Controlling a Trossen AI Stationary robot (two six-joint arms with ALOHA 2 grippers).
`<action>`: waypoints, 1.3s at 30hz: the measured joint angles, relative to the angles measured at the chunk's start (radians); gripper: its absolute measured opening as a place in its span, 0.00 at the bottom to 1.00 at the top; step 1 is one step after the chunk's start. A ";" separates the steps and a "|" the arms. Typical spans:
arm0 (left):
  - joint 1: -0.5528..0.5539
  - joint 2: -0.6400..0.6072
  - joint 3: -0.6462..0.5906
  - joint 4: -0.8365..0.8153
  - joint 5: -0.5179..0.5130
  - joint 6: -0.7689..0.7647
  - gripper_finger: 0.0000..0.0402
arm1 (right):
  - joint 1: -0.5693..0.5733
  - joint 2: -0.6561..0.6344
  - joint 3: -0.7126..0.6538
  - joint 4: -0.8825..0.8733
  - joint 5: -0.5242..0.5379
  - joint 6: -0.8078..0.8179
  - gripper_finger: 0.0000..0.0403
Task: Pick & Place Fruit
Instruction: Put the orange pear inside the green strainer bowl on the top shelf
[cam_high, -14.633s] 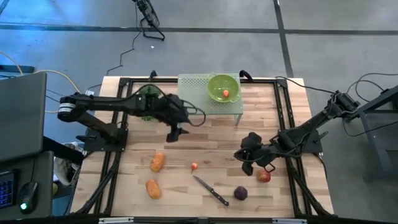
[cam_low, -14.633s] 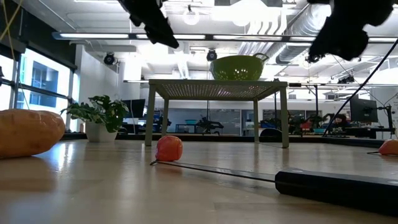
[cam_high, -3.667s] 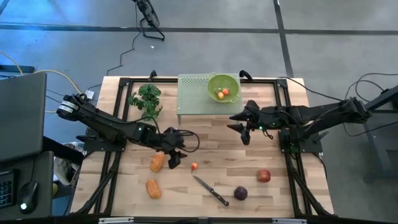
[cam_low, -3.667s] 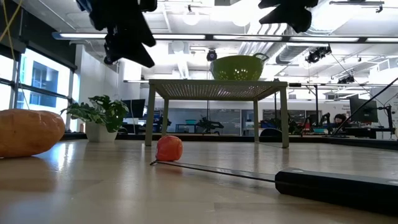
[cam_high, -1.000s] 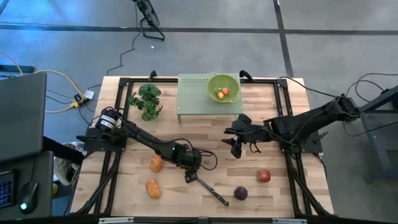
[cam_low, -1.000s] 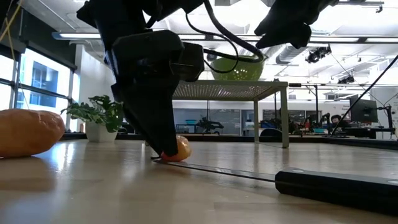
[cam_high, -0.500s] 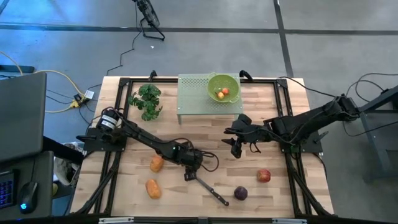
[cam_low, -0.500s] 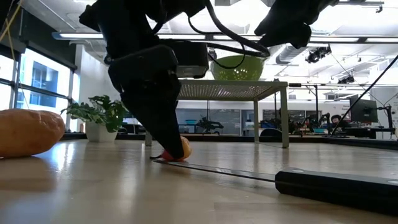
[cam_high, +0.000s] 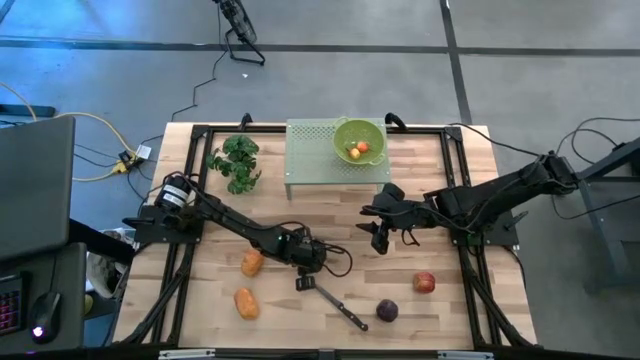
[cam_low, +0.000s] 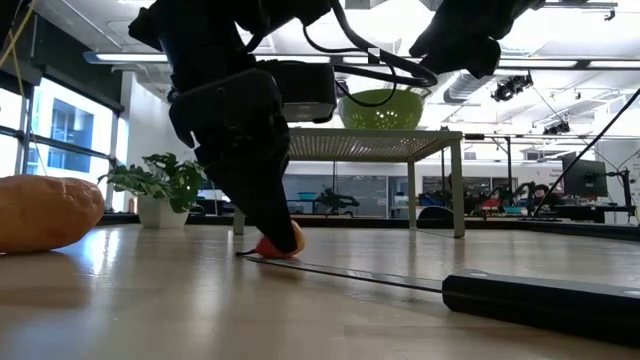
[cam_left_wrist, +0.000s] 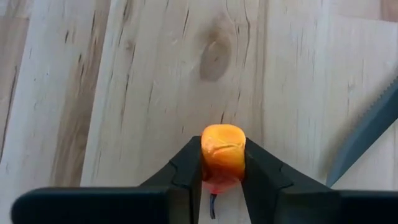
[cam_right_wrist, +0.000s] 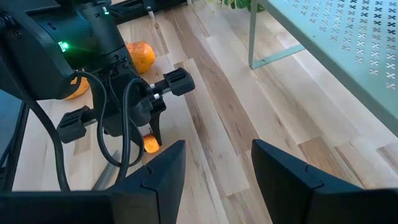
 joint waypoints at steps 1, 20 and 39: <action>0.000 -0.003 0.000 -0.004 0.006 0.007 0.19 | 0.000 0.000 0.000 -0.002 -0.002 0.011 0.44; 0.008 -0.215 0.000 -0.019 -0.070 0.125 0.20 | 0.126 0.000 0.000 -0.091 -0.022 0.027 0.44; 0.213 -0.426 0.000 0.094 -0.102 0.323 0.20 | 0.198 0.003 0.000 -0.109 -0.011 0.117 0.44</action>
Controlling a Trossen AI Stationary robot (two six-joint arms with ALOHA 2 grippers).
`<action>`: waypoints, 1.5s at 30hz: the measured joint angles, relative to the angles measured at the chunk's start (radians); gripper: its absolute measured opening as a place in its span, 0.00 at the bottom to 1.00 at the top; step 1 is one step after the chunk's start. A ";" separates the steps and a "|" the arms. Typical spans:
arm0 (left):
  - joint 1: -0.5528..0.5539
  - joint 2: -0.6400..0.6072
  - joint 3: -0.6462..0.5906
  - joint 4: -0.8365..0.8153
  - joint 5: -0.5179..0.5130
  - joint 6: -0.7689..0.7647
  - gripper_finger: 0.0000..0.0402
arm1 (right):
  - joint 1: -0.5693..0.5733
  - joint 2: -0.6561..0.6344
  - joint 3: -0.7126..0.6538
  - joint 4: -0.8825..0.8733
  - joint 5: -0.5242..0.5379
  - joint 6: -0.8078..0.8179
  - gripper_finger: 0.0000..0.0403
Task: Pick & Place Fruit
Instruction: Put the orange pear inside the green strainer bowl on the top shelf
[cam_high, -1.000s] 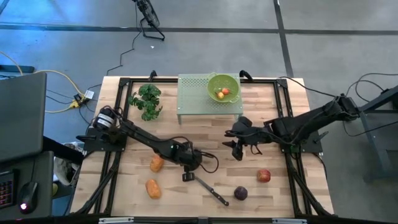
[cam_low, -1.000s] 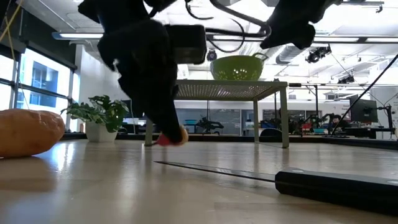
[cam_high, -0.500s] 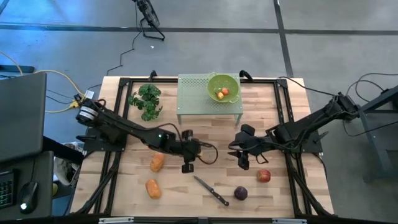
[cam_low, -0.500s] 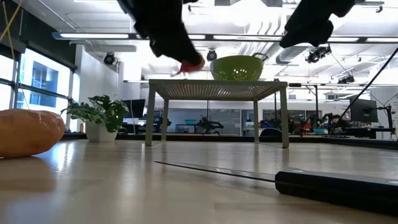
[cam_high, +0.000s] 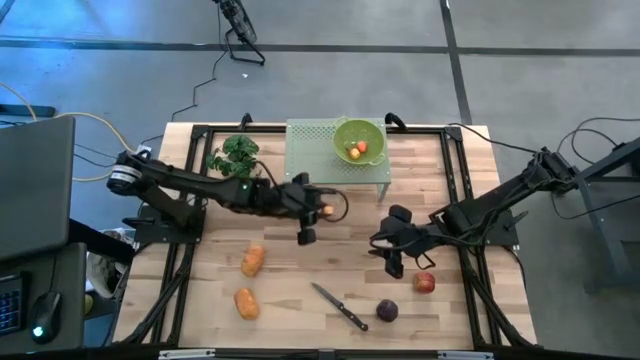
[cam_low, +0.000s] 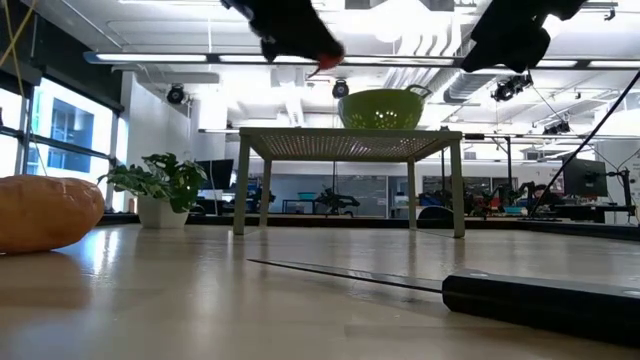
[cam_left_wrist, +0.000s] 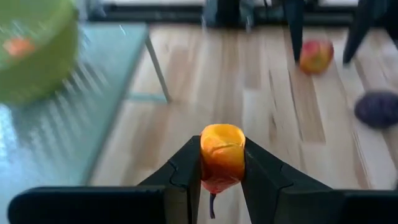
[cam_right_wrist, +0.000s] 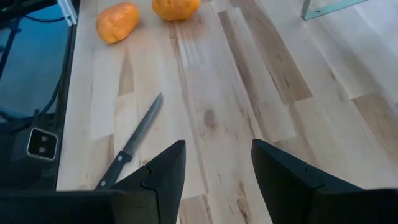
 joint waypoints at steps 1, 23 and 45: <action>0.011 -0.002 0.000 0.027 0.000 0.015 0.20 | 0.000 0.000 0.000 0.000 0.005 0.003 0.44; 0.302 0.000 0.000 0.424 0.175 0.166 0.20 | 0.000 0.000 0.000 0.003 0.040 -0.005 0.44; 0.451 0.163 0.000 0.526 0.259 0.184 0.27 | -0.005 0.000 0.000 0.007 0.050 -0.031 0.44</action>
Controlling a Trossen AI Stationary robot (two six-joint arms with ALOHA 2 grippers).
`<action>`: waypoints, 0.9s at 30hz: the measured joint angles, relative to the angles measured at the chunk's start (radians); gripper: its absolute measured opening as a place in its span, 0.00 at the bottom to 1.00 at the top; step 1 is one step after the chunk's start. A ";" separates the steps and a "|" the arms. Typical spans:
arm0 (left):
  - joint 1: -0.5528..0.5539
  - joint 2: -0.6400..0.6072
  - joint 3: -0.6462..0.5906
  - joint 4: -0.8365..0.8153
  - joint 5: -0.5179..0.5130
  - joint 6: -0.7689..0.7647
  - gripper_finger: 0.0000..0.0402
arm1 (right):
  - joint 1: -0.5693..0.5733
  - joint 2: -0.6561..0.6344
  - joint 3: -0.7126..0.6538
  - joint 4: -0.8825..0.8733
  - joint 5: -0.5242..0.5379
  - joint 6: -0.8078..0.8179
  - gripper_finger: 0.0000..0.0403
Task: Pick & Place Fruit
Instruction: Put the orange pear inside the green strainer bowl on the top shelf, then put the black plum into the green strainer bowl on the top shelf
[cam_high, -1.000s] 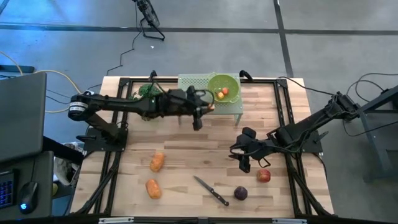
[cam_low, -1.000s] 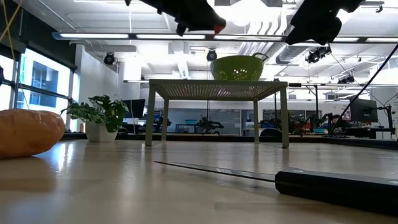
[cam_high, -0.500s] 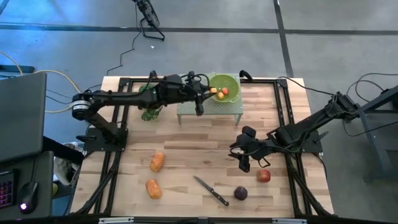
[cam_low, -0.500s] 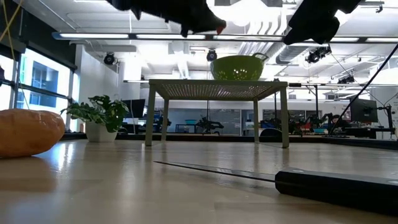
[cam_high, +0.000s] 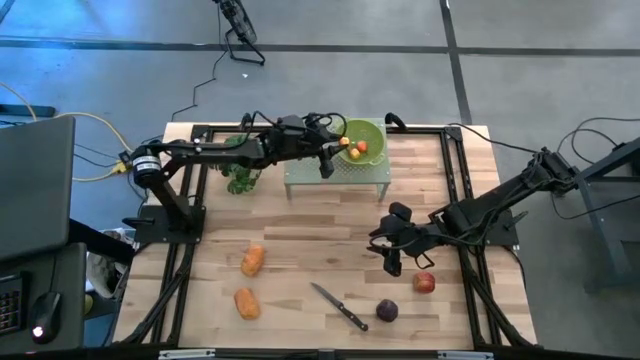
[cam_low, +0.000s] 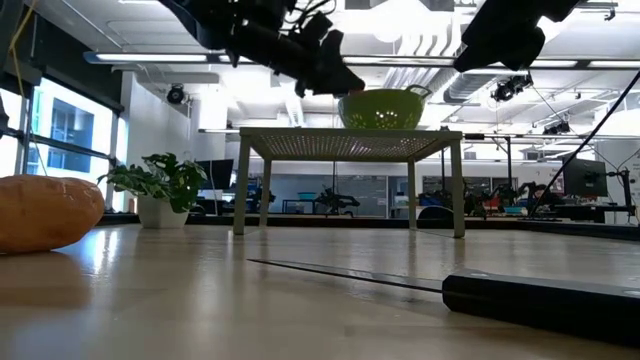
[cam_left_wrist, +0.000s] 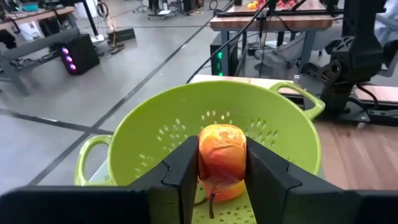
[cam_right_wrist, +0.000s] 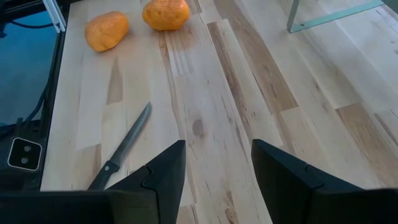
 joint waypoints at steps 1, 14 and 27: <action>0.004 0.000 0.000 -0.001 0.000 -0.001 0.27 | 0.000 0.000 0.000 0.000 0.000 0.000 0.44; 0.004 0.000 0.000 -0.001 0.000 0.008 0.28 | 0.000 0.000 0.000 0.000 0.000 0.006 0.44; 0.004 0.000 0.000 0.000 -0.001 0.003 0.54 | 0.000 0.000 0.000 0.000 0.000 0.008 0.44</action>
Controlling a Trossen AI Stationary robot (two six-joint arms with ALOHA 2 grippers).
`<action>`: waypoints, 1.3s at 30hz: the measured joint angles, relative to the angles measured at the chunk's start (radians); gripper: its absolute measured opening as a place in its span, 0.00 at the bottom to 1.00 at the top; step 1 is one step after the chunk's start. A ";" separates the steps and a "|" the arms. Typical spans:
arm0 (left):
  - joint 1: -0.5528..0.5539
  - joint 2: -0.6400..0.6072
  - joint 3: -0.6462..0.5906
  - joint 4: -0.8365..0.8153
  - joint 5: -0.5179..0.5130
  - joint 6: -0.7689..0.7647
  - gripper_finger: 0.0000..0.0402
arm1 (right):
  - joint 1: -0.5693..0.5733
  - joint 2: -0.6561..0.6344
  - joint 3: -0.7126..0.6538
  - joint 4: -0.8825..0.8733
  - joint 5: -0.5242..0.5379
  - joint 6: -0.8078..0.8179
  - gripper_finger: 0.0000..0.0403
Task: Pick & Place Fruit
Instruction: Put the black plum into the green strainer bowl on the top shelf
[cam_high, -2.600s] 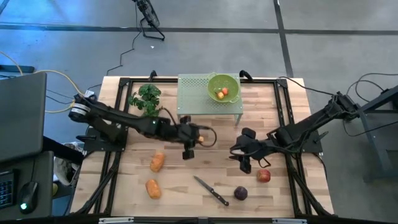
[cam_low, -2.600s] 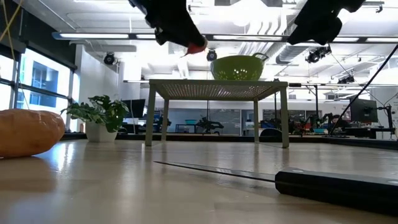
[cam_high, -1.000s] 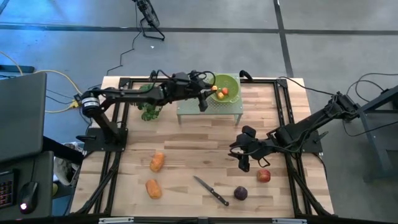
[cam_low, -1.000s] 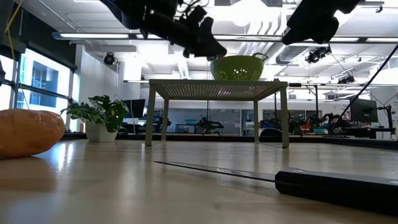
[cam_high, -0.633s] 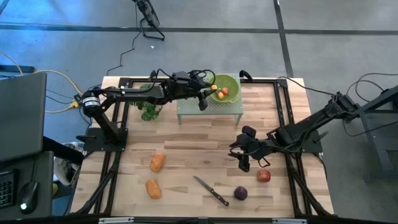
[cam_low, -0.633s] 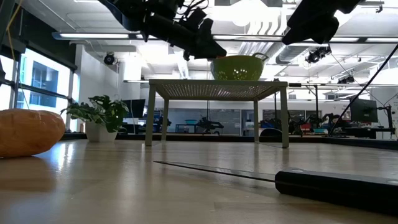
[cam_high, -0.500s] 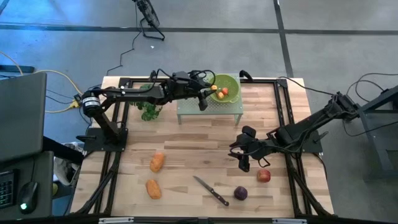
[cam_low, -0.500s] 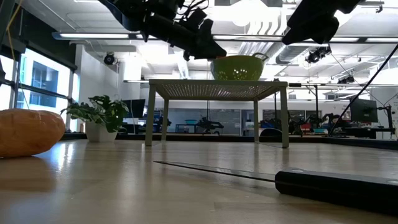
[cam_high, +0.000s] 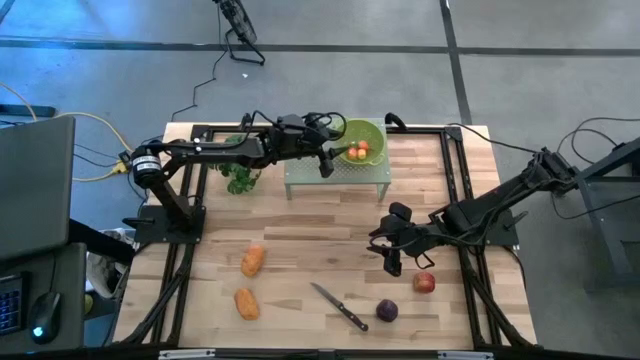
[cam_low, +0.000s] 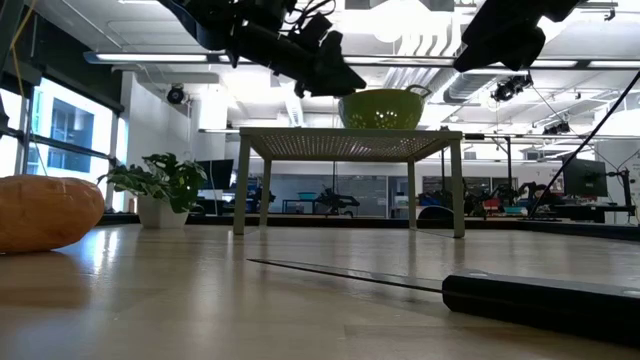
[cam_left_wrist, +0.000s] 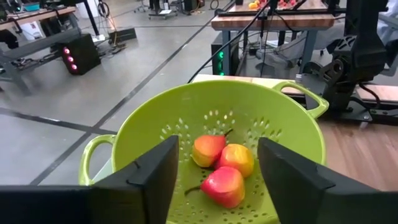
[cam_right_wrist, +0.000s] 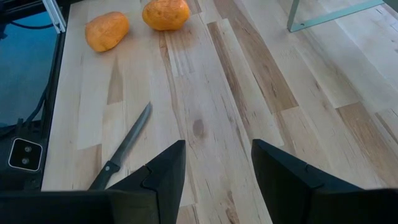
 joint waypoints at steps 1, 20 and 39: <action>0.000 0.000 0.000 0.000 -0.001 -0.005 0.56 | 0.000 0.000 0.000 0.000 0.000 0.000 0.44; -0.010 -0.154 0.001 -0.199 -0.004 -0.135 0.60 | 0.010 0.000 0.000 -0.071 -0.138 0.136 0.44; -0.233 -0.364 0.000 -0.709 -0.043 -0.147 0.60 | 0.009 0.000 0.000 -0.121 -0.296 0.211 0.54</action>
